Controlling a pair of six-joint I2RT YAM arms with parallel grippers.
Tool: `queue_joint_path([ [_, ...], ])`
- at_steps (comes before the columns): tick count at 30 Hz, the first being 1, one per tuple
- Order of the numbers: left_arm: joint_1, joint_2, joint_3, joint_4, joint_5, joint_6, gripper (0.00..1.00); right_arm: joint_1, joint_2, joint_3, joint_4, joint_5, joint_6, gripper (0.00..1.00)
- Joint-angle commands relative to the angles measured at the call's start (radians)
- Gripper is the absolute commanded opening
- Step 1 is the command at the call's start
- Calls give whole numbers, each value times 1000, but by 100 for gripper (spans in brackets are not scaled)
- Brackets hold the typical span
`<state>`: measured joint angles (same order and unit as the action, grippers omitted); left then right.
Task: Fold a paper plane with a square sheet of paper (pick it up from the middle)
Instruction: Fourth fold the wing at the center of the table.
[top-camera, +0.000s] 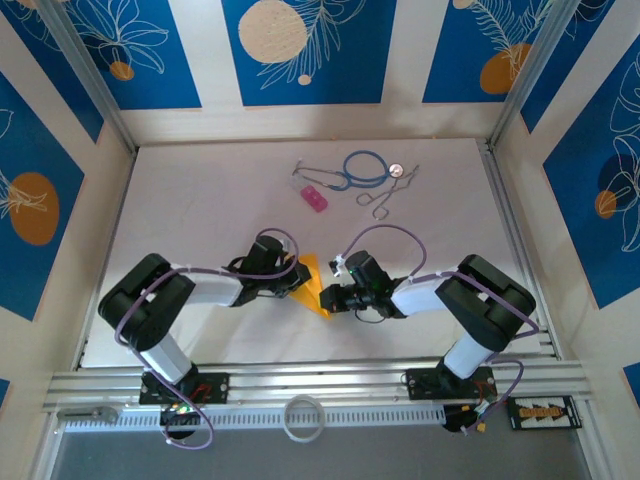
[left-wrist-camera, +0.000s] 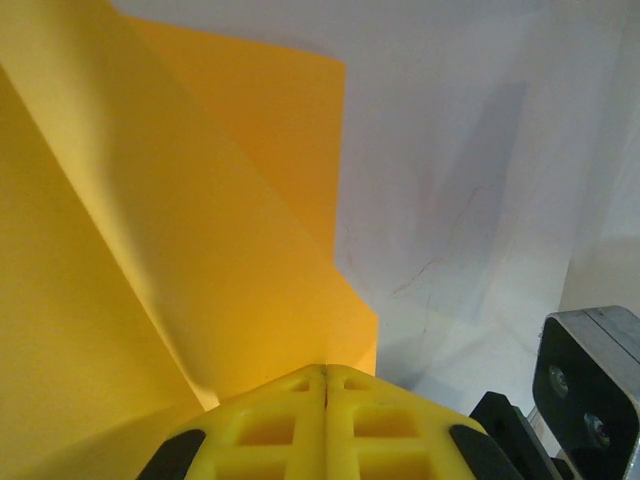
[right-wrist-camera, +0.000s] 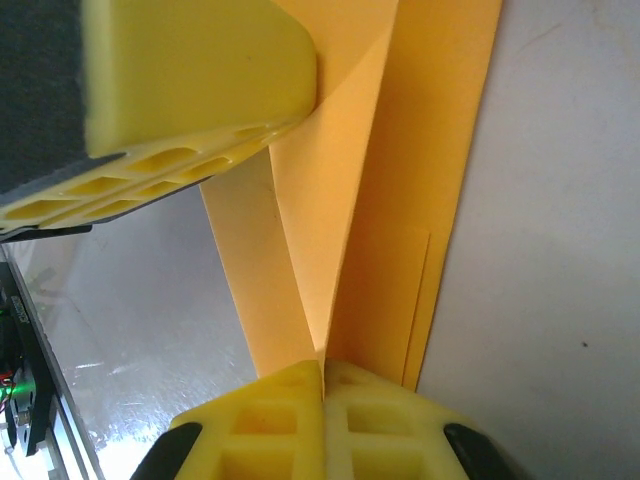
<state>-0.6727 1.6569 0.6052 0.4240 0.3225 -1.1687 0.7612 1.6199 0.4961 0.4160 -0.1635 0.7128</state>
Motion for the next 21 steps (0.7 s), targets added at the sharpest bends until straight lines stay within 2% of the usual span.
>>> queue_joint_path([
  [1,-7,28,24,26,23,15,0,-7,5,-30,-48,5,15,1],
  [21,-8,71,38,-3,-8,25,3,-17,26,-19,-68,-9,22,1],
])
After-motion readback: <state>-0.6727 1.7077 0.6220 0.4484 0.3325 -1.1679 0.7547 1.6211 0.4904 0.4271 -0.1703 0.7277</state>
